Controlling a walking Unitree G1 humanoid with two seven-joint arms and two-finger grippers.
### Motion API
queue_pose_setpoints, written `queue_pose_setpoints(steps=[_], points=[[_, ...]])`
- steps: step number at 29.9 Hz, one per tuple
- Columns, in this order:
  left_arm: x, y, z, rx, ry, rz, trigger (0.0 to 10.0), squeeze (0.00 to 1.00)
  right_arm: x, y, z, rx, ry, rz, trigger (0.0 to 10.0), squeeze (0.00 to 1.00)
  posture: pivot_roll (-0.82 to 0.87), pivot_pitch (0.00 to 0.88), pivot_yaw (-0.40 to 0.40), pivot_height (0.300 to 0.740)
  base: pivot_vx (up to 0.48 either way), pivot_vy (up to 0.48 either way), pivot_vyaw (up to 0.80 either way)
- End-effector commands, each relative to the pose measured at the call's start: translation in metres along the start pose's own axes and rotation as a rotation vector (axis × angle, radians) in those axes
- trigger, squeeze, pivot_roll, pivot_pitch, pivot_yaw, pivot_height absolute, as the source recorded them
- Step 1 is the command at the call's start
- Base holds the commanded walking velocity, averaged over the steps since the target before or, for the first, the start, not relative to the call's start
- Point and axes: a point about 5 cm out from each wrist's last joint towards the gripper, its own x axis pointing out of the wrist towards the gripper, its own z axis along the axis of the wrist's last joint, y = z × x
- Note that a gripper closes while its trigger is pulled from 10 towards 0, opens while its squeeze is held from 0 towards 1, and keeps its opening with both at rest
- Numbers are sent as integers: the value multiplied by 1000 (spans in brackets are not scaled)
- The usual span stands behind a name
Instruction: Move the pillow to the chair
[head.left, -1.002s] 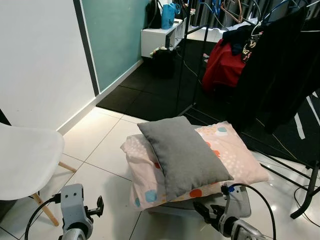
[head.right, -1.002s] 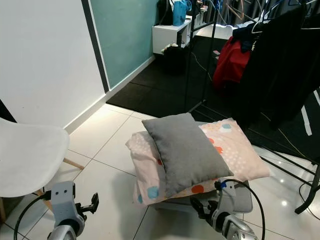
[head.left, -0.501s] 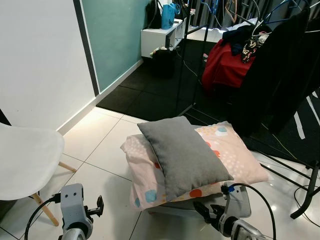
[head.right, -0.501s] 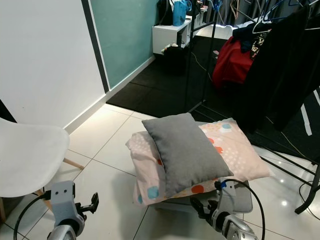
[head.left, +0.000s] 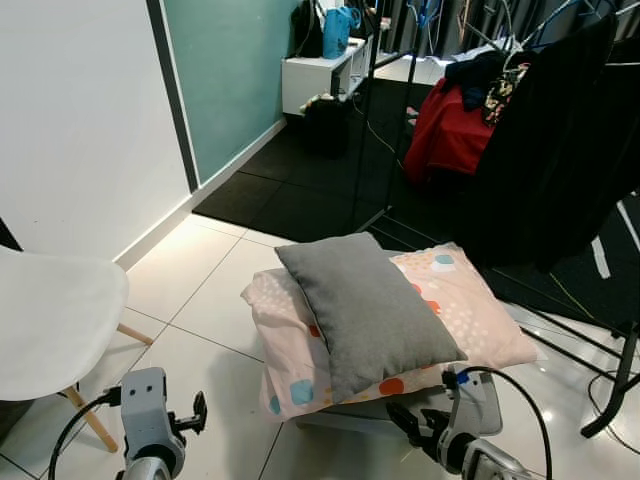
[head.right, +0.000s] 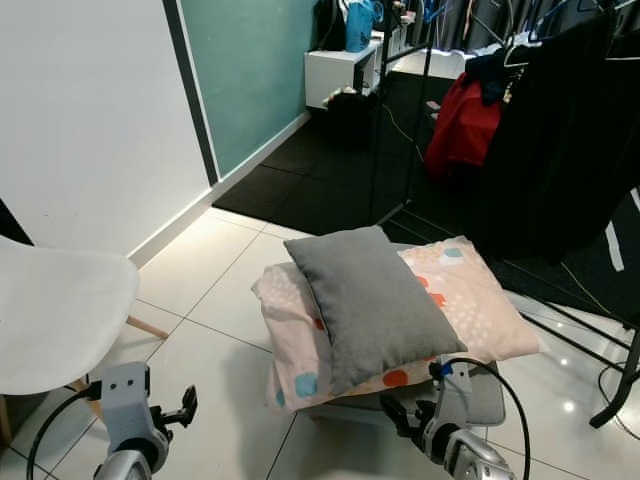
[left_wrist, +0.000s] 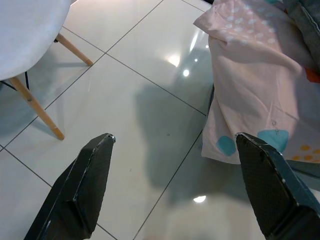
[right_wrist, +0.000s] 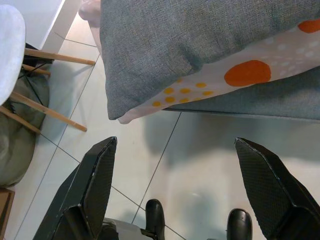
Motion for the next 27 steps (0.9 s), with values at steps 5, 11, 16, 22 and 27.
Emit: queue_pose_setpoints(steps=[5, 11, 16, 22, 27], points=[[-1, 3, -5, 20, 22, 4, 10000, 0, -1, -1, -3, 7, 2, -7, 10000, 0, -74, 44, -21, 740, 0, 0, 0], [-1, 3, -4, 21, 20, 1, 10000, 0, -1, -1, -3, 5, 3, -8, 10000, 0, -78, 37, -18, 740, 0, 0, 0], [0, 2, -3, 21, 18, -2, 10000, 0, -1, -1, -3, 6, 1, -9, 10000, 0, -78, 39, -16, 740, 0, 0, 0], [0, 3, -1, 23, 15, -3, 10000, 0, 0, 1, -2, 6, -3, -5, 10000, 0, -76, 40, -12, 740, 0, 0, 0], [-1, 3, 0, 28, 15, -8, 10000, 0, 0, 2, -3, 5, -5, 0, 10000, 0, -77, 47, -8, 740, 0, 0, 0]])
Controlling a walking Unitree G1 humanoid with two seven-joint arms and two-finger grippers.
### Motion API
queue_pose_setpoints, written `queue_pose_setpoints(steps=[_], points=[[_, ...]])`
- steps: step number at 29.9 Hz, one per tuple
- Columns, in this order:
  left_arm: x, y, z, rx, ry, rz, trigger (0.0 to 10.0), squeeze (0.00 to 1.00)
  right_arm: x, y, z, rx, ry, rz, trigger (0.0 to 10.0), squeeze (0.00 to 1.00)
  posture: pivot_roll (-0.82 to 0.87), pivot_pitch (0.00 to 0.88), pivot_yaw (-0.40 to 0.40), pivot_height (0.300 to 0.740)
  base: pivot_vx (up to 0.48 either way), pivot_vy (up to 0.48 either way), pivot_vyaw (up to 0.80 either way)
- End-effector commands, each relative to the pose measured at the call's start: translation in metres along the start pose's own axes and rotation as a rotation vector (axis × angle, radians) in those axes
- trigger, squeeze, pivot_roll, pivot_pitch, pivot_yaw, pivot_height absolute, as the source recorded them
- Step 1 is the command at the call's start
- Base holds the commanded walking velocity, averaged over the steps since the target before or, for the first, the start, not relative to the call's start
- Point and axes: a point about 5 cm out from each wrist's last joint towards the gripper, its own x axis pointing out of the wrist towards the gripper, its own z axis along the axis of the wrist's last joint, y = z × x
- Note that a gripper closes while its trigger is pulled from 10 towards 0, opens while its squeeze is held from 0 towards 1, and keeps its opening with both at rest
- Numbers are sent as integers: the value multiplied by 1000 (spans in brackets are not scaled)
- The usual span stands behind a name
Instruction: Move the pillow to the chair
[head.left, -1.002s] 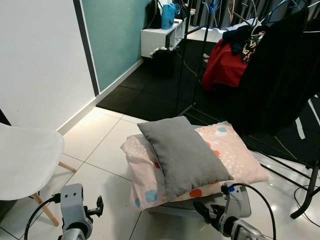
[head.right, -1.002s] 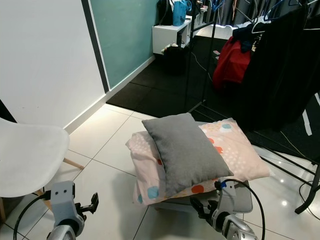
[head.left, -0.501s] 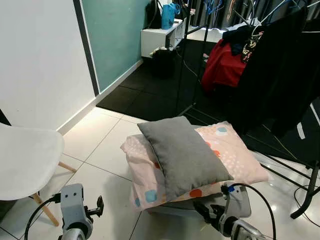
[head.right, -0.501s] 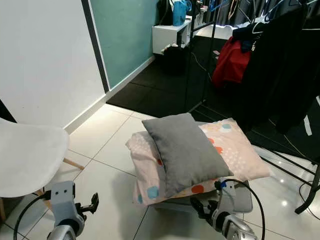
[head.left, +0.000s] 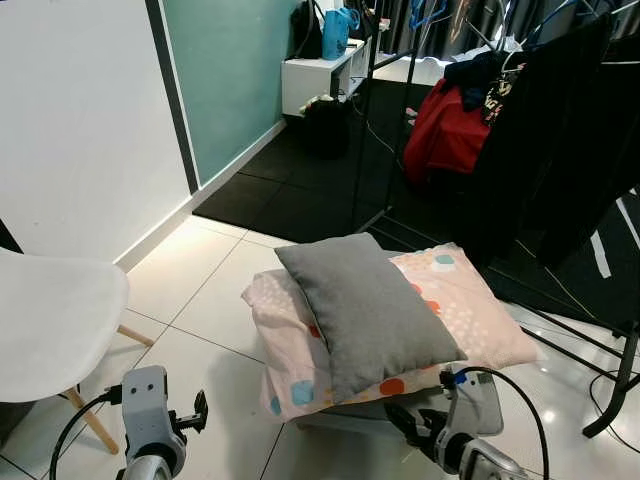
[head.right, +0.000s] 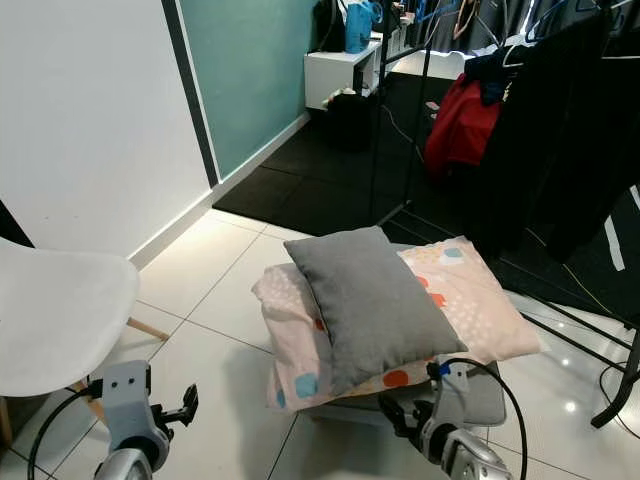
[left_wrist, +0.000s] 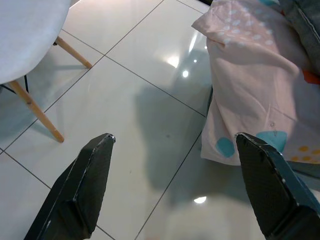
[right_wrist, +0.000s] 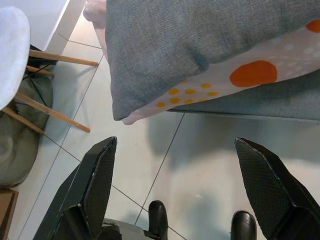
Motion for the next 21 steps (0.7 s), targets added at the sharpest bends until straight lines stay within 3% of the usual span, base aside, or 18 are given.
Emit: queue_pose_setpoints(steps=[1, 21], points=[[-2, 3, -2, 25, 16, -1, 10000, 0, -1, -1, -3, 5, -1, -7, 10000, 0, -77, 48, -8, 740, 0, 0, 0], [0, 4, -7, 23, 35, 0, 10000, 0, -3, -3, -1, 3, -2, -12, 10000, 0, -81, 62, -12, 740, 0, 0, 0]])
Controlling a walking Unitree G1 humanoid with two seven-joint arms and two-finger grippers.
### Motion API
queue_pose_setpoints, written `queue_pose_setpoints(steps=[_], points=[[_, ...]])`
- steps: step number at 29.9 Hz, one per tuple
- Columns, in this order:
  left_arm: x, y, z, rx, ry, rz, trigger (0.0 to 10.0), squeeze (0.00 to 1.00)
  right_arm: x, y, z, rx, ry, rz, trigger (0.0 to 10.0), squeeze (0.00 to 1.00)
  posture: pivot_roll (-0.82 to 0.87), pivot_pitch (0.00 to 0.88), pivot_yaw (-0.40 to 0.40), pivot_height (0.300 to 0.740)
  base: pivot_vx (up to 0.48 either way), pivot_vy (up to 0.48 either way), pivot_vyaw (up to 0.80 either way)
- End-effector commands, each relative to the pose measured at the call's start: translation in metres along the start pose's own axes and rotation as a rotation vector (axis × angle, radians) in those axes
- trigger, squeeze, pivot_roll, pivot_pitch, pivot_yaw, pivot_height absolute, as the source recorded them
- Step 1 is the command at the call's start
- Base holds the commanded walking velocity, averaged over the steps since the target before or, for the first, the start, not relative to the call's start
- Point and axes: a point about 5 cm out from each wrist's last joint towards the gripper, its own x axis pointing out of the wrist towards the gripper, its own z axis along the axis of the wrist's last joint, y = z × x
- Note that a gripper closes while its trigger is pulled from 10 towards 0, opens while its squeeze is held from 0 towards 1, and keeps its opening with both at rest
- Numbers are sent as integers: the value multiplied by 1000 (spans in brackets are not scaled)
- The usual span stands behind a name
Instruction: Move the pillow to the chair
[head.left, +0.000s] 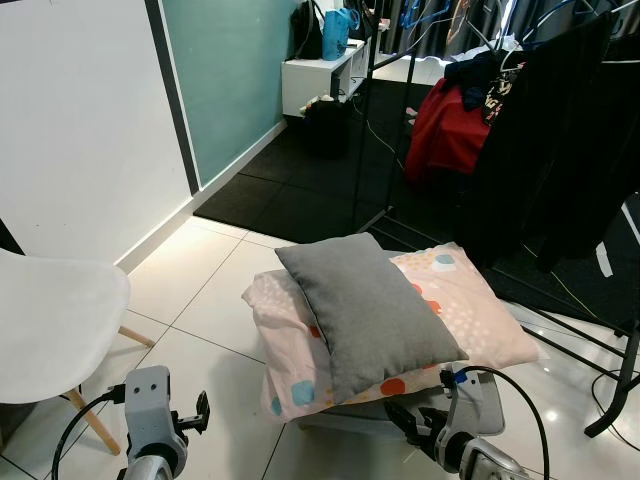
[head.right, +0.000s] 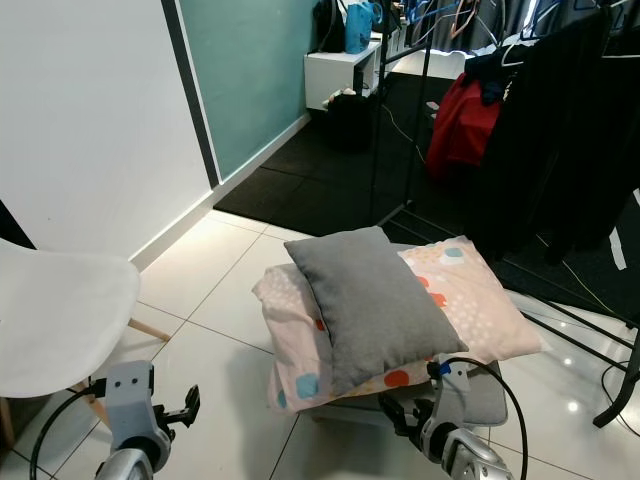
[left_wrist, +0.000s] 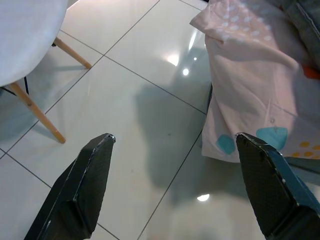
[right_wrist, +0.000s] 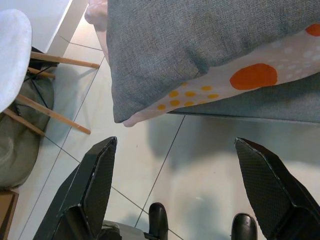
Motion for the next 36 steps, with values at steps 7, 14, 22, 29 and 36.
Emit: queue_pose_setpoints(steps=[7, 14, 22, 29, 36], points=[[1, 6, -6, 7, 28, 10, 10000, 0, -2, -2, -1, 6, 1, -13, 10000, 0, -81, 63, -12, 740, 0, 0, 0], [2, 7, -7, 8, 30, 11, 10000, 0, -2, -3, -1, 7, 0, -14, 10000, 0, -81, 61, -10, 740, 0, 0, 0], [4, 8, -9, 7, 33, 9, 10000, 0, -2, -3, -1, 8, 2, -16, 10000, 0, -79, 57, -14, 740, 0, 0, 0], [5, 9, -12, 11, 40, 1, 10000, 0, -3, -4, -3, 7, 7, -18, 10000, 0, -80, 50, -13, 740, 0, 0, 0], [5, 8, -14, 15, 42, -7, 10000, 0, -3, -4, -4, 6, 10, -17, 10000, 0, -80, 45, -11, 740, 0, 0, 0]])
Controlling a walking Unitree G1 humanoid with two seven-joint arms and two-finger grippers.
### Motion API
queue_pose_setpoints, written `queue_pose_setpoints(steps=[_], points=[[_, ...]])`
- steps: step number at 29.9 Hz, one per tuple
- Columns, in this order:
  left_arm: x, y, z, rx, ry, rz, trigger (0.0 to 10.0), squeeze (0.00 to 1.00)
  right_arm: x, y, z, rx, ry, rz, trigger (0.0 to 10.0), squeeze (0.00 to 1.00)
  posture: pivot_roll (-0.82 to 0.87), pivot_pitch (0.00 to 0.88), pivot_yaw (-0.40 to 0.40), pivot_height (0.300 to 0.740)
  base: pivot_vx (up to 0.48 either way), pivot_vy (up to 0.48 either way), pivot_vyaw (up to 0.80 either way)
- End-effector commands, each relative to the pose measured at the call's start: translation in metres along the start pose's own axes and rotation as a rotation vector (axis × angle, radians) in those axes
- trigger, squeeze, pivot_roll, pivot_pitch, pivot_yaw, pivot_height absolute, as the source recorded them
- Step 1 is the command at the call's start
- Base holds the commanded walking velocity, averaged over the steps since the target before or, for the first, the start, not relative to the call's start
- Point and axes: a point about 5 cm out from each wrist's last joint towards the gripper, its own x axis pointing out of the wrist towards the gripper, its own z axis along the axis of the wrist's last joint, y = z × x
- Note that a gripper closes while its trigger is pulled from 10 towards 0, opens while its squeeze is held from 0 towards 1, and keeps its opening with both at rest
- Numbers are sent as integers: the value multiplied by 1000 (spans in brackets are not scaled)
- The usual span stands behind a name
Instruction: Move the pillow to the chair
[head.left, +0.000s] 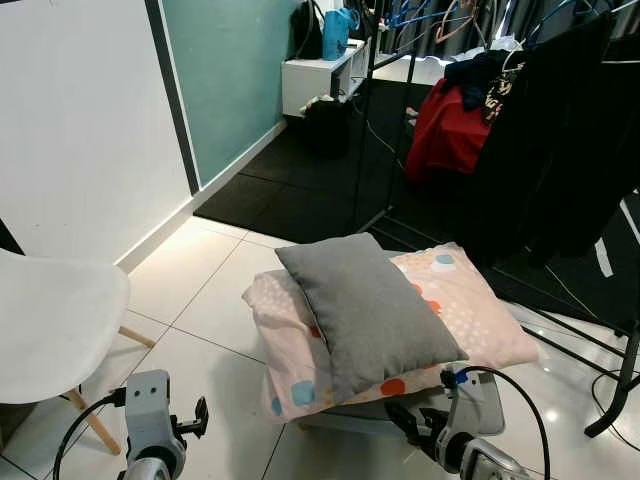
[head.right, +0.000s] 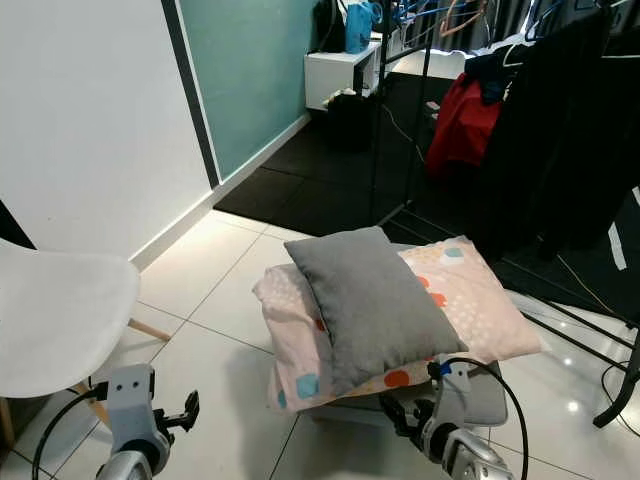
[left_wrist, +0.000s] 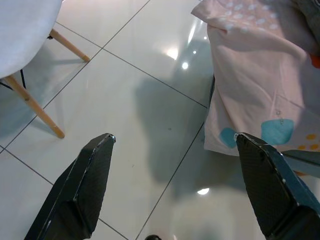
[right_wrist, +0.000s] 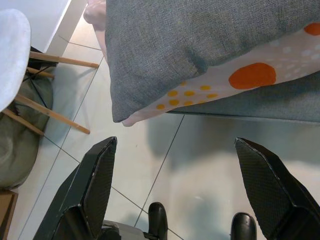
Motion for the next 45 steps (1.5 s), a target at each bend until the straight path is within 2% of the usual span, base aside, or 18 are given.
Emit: queue_pose_setpoints(steps=[1, 45], points=[[-1, 4, -5, 8, 18, 4, 10000, 0, -3, -3, -4, 6, 8, -14, 10000, 0, -80, 45, -11, 740, 0, 0, 0], [-3, 1, -1, 1, 1, -2, 10000, 0, -2, -2, -2, 4, 2, -9, 10000, 0, -81, 55, -11, 740, 0, 0, 0]])
